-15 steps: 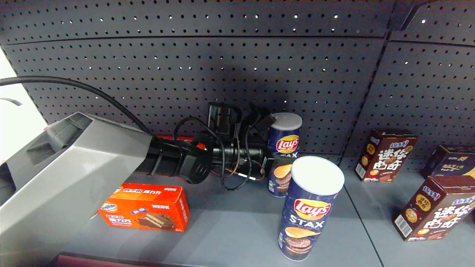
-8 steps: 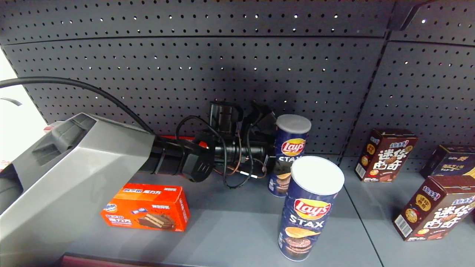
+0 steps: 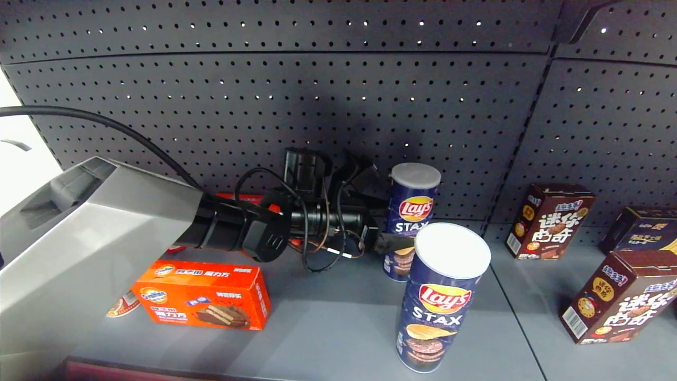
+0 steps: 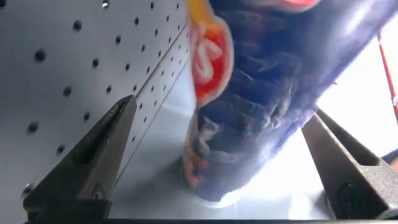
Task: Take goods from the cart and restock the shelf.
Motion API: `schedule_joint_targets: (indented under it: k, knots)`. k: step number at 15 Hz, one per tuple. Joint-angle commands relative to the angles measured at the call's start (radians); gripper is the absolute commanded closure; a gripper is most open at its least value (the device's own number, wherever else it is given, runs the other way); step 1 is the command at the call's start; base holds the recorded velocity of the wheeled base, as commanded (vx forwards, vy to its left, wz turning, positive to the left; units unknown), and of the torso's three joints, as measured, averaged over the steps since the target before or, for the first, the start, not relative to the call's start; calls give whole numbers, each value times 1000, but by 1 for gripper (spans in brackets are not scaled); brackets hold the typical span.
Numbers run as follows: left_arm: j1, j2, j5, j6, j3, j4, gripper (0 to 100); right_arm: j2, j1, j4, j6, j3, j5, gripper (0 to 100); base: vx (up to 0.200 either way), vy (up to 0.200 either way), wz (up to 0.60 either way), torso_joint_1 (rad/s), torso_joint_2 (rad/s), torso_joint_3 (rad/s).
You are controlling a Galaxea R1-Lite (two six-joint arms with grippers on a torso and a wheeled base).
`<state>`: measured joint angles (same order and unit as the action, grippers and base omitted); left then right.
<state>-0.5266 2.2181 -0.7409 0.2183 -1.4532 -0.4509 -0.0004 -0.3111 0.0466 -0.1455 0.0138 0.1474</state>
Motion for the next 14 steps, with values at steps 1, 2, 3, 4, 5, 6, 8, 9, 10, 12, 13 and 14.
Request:
schedule_joint_targets:
  k: [1,2,3,4,5,6,8,9,10,12,13,14]
  knots:
    - [22,-46,0,35,60,3,0,0,0,-2,0,2,-9,0,0,0,0,0,0,0]
    - [23,-86,0,49,125,-2,0,0,0,-1,-2,0,-8,0,0,0,0,0,0,0]
    - [22,-112,0,49,160,-6,0,0,0,-1,-2,0,-8,0,0,0,0,0,0,0]
    - [23,-130,0,50,180,-8,0,0,0,-1,-2,0,-8,0,0,0,0,0,0,0]
    - [25,-158,0,50,198,-9,0,0,0,-1,-2,0,-8,0,0,0,0,0,0,0]
    - [31,-179,0,50,212,-9,0,0,0,-1,-2,0,-8,0,0,0,0,0,0,0]
    - [33,-210,0,49,240,-9,0,0,0,-1,-2,0,-8,0,0,0,0,0,0,0]
    - [34,-248,1,50,274,-11,0,0,0,-1,-2,0,-8,0,0,0,0,0,0,0]
    - [36,-265,3,49,286,-9,0,0,0,-1,-2,0,-8,0,0,0,0,0,0,0]
    - [68,-357,3,46,313,1,0,0,0,-1,1,0,-11,0,0,0,0,0,0,0]
    - [76,-394,5,44,326,6,0,0,0,-1,1,0,-20,0,0,0,0,0,0,0]
    - [80,-416,6,41,338,6,0,0,0,-2,1,0,-26,0,0,0,0,0,0,0]
